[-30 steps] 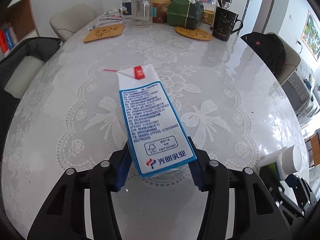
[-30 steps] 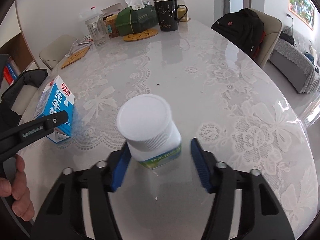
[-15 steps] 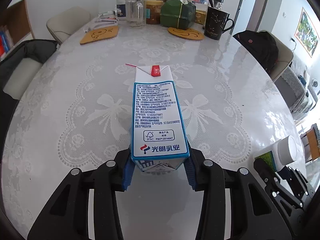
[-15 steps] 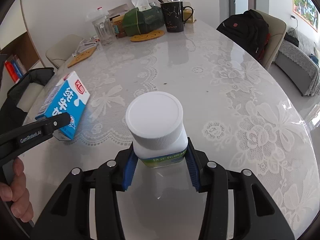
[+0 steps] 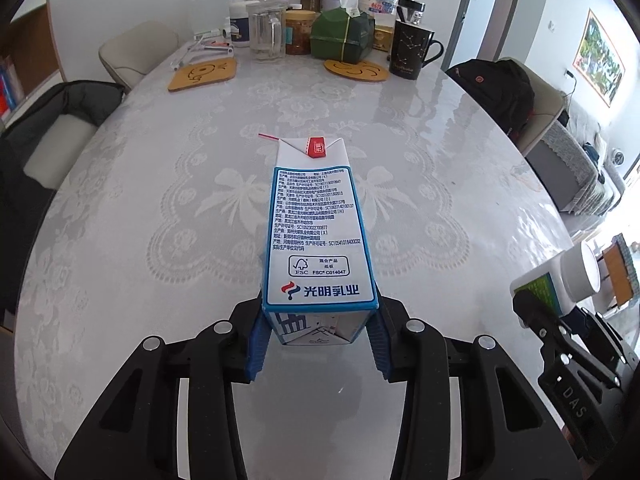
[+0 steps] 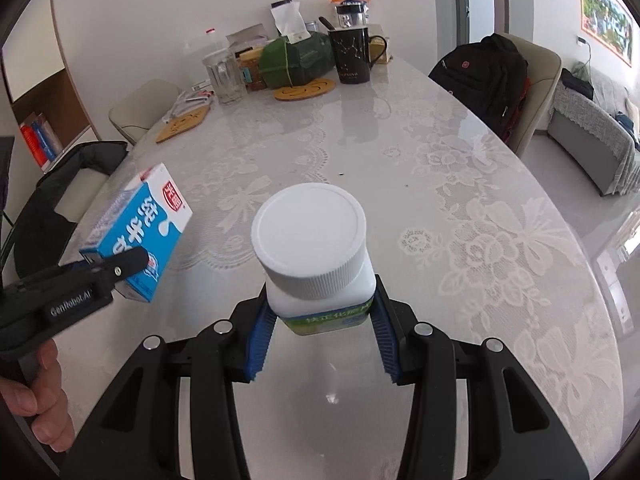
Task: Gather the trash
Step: 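Carry the milk carton and the pill bottle over the black trash bin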
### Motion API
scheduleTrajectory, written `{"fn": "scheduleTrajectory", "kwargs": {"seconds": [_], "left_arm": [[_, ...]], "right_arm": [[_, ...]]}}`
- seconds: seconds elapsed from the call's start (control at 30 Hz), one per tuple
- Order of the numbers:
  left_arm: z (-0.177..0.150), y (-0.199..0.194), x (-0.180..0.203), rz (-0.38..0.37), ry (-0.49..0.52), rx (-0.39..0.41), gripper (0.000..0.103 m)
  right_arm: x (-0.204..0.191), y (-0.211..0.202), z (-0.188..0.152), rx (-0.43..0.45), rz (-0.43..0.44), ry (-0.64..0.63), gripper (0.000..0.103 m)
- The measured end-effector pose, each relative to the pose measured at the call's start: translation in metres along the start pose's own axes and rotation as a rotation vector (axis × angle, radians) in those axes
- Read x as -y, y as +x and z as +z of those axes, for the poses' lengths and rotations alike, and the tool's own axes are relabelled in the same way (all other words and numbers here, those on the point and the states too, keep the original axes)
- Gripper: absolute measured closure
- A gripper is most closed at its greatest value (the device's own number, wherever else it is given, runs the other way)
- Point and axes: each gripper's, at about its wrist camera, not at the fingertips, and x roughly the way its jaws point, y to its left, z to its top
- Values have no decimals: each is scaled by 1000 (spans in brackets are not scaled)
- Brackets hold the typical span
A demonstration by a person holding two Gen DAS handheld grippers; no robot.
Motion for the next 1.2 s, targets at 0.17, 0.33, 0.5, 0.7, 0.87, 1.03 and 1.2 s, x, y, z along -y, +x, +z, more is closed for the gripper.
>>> {"fn": "scheduleTrajectory", "kwargs": {"seconds": [0.17,0.33,0.5,0.7,0.87,1.03,1.2], "left_arm": [[-20,-25,-3,0,5,15,62],[-41,-52,-8,-1,0,25,62],[-62,-81,-17,-9,-10,47,62],[-89,-109,-29,-7,-23,64,62],[-113,-129,-33,-14,-32,67,62],[-135,-154,-33,-29,-31,88,62],[-157,-175,-36,-35,-38,108,62]], "right_arm": [[-10,-22,-15,-3,4,-20,60],[-20,-45,-33,-3,7,-32,60],[-28,-69,-54,4,15,-34,60],[-33,-92,-84,4,17,-33,60],[-39,-109,-105,5,22,-38,60],[-46,-128,-120,18,27,-51,60],[-54,-148,-138,30,34,-65,60]]}}
